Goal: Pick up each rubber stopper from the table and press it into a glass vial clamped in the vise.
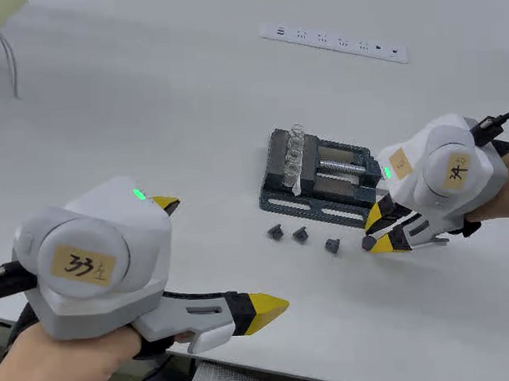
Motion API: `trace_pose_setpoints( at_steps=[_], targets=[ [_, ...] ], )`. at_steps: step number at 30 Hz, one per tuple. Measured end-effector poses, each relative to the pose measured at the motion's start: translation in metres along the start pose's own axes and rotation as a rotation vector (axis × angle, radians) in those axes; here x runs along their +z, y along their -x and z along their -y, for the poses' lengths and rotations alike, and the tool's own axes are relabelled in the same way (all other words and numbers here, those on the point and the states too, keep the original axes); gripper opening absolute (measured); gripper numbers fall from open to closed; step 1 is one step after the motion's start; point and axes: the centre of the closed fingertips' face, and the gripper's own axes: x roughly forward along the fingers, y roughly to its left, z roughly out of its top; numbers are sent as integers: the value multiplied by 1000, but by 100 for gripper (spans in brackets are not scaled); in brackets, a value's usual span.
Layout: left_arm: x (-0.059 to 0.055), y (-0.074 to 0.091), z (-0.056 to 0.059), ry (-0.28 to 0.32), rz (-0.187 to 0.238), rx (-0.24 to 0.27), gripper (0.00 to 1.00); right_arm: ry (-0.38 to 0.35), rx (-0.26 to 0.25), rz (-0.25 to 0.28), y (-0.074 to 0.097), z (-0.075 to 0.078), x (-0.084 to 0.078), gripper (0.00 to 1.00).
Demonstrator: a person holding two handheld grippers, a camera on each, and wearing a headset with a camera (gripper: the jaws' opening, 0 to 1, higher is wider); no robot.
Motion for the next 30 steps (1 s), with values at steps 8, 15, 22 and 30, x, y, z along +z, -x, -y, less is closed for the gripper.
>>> trace_pose_setpoints(
  at_steps=[8, 15, 22, 30],
  targets=[
    [1, 0, 0, 3, 4, -1, 98, 7, 8, -5, 0, -2, 1, 9],
    [1, 0, 1, 2, 6, -1, 98, 1, 19, 4, -1, -3, 0, 8],
    [2, -1, 1, 1, 7, -3, 98, -38, 47, 14, -1, -6, 2, 7],
    [2, 0, -2, -3, 9, -5, 98, -91, 45, 49, 8, 2, 10, 7]
  ],
)
